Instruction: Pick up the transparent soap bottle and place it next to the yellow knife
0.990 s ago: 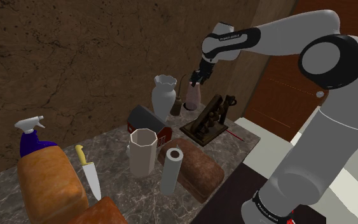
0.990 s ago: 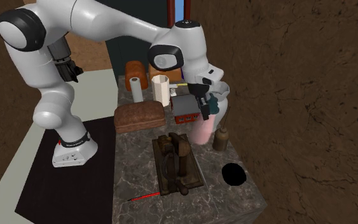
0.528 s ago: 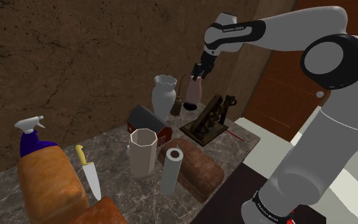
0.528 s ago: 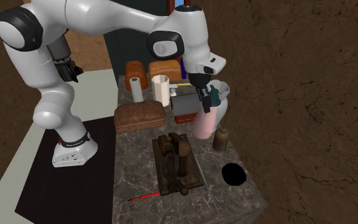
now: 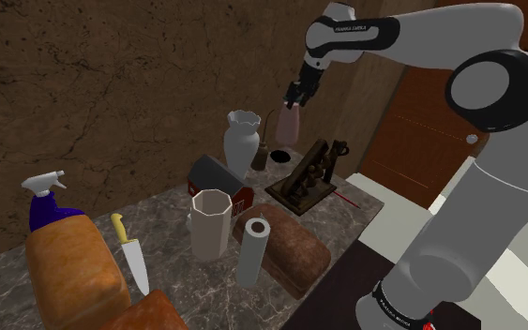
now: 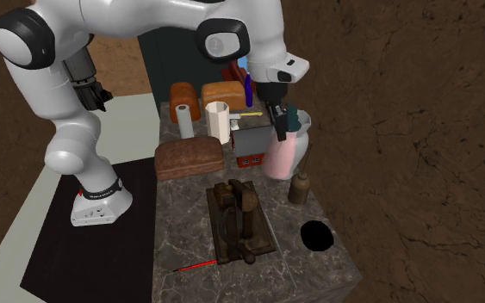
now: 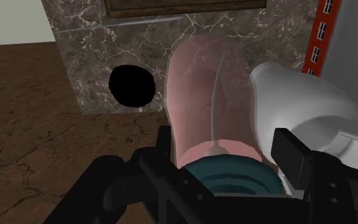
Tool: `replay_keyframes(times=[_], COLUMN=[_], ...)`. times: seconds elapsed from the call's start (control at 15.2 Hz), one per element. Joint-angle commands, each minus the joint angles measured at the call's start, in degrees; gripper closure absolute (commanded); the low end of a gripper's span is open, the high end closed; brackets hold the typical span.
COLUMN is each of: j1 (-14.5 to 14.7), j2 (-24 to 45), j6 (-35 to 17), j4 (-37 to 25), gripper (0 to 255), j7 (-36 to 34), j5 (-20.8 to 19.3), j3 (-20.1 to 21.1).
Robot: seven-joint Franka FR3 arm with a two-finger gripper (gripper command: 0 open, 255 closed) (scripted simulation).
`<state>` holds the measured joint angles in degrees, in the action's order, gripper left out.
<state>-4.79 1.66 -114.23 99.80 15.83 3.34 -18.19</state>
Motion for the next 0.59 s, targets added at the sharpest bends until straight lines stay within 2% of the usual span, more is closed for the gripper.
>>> replay_keyframes(times=[0.0,0.53], j1=[0.0,-0.2], j2=[0.1,0.9], j6=[1.7,8.1], j4=[-1.8,-8.9], gripper=[255,255], j7=[0.0,-0.1], j5=[0.0,0.2], j3=[0.0,-0.2])
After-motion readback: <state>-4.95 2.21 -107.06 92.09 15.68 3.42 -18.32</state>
